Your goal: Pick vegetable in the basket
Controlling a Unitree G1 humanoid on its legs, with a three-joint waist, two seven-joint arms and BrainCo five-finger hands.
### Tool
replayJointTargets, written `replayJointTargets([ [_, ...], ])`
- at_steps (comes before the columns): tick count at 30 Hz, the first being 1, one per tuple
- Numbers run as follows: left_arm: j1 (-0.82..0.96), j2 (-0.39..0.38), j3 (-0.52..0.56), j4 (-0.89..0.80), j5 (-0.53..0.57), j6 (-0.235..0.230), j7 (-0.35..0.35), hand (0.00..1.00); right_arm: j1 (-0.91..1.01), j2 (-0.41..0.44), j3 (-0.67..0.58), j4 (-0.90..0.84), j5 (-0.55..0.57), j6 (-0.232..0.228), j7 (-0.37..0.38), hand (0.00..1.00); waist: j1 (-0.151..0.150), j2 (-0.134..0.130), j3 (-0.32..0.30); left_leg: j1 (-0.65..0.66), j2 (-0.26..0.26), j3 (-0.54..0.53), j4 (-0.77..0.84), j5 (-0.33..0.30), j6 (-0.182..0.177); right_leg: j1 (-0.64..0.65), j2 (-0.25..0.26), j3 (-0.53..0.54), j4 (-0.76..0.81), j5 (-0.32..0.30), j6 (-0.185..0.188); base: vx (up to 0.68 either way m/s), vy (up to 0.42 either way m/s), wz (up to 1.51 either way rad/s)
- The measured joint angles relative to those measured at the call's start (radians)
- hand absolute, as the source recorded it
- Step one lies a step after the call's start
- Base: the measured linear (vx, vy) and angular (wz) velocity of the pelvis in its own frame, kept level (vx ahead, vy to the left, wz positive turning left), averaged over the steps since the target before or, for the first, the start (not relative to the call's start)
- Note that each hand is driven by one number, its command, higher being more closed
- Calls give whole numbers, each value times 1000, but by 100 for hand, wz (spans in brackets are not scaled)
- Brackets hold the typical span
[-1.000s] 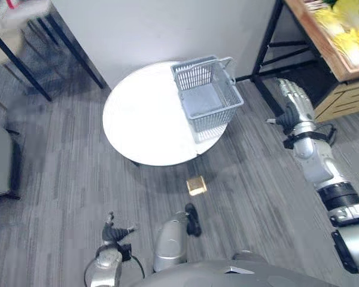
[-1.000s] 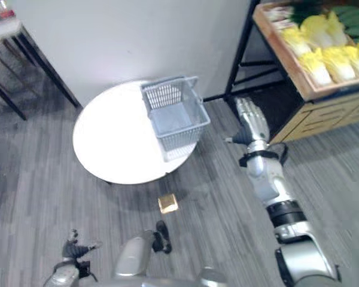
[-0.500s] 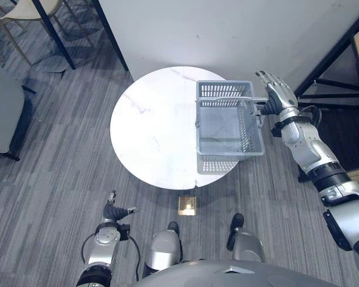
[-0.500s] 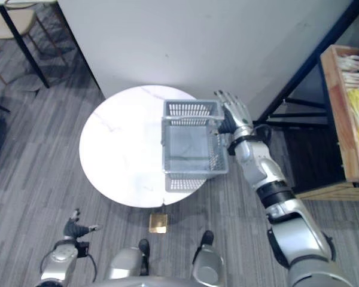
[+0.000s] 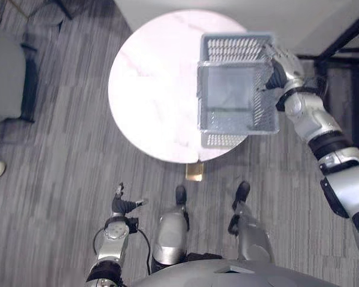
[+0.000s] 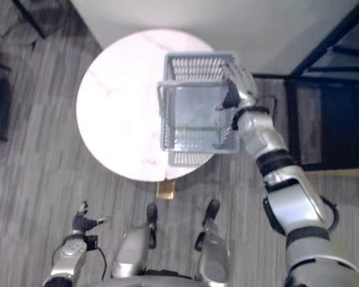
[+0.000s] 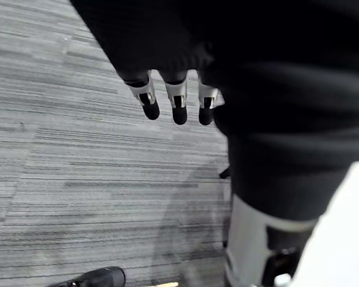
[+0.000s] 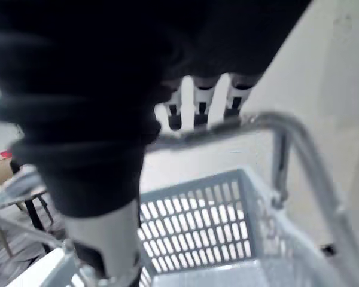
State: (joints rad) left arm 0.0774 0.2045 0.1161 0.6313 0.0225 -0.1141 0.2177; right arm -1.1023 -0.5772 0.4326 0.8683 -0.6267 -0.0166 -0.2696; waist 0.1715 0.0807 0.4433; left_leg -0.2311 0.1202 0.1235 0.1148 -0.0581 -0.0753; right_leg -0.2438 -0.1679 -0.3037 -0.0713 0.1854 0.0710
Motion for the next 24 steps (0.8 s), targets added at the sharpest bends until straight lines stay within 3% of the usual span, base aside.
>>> replayJointTargets([
  [5, -18, 3, -45, -30, -51, -27, 24, 0, -99, -84, 20, 74, -6, 11, -35, 100, 15, 30, 18, -88, -24, -62, 11, 24, 9, -47, -24, -42, 8, 12, 13, -52, 37, 34],
  [12, -70, 2, -104, -27, -69, -37, 23, 0, -148, -160, 24, 143, -3, 7, -45, 100, 10, 73, 36, -133, -51, -113, 32, 36, 17, -66, -55, -84, 47, 12, 17, -42, 49, 23],
  [17, -70, -1, -119, -28, -77, -32, 6, 0, -74, -178, -71, 148, 28, 7, -16, 100, 6, 72, 38, -117, -56, -131, 26, 55, 17, -40, -60, -99, 54, 10, 18, -33, 27, 16],
  [20, -65, -1, -130, -28, -73, -21, -19, 0, 63, -161, -156, 81, 37, 7, 3, 100, -3, 55, 44, -53, -54, -117, 23, 52, 19, 16, -60, -91, 55, 7, 19, 6, 23, -10],
  [23, -42, 3, -134, -26, -59, -4, -38, 0, 265, -50, -217, -72, 72, 7, 13, 100, -35, -23, 19, 10, -44, -29, 27, 22, 19, 24, -51, -10, 55, 7, 19, 45, 37, -78],
  [24, -40, 3, -140, -22, -30, 2, -50, 0, 361, 5, -248, -136, 103, 7, 23, 100, -60, -58, 1, 32, -37, 12, 34, 6, 20, 23, -45, 30, 54, 7, 18, 63, 15, -111],
])
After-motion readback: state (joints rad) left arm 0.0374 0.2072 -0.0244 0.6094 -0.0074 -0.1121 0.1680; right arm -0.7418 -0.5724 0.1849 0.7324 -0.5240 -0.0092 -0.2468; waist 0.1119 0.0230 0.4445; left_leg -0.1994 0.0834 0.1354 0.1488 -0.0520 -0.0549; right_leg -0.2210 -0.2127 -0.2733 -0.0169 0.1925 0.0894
